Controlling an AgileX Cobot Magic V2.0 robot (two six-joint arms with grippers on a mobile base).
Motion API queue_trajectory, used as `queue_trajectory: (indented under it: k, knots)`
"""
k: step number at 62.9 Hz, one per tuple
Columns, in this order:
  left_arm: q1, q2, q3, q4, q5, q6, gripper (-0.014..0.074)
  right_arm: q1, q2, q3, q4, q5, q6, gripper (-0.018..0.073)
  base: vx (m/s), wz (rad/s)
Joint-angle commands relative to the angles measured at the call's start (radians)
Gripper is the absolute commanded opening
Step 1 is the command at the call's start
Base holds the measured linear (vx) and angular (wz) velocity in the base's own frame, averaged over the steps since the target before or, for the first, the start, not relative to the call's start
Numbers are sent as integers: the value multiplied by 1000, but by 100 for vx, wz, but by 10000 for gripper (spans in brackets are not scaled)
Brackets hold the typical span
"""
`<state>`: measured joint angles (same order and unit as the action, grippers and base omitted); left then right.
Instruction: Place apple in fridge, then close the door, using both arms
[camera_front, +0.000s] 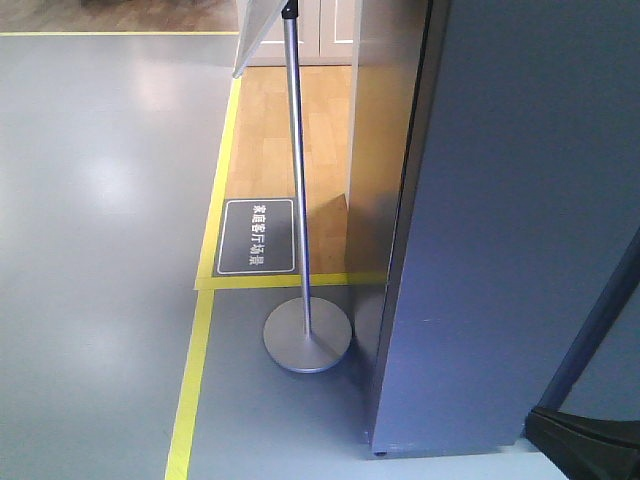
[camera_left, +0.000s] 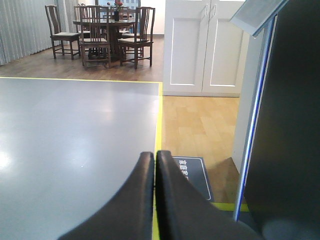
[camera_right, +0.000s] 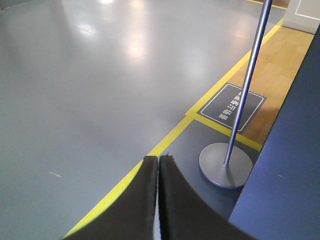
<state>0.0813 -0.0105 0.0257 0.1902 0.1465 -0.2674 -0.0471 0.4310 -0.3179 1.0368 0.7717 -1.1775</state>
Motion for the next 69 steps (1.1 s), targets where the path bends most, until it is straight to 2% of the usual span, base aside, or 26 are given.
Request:
queue_trajectory:
  k: [1, 60, 69]
  knots:
    - [-5, -16, 28, -1, -65, -4, -8, 0, 7, -26, 47, -15, -10, -3, 0, 0]
    - [-5, -16, 29, -2, -65, -4, -8, 0, 7, -26, 46, -3, -11, -3, 0, 0]
    - [-5, -16, 29, -2, -65, -4, -8, 0, 6, -26, -49, -25, -22, -3, 0, 0]
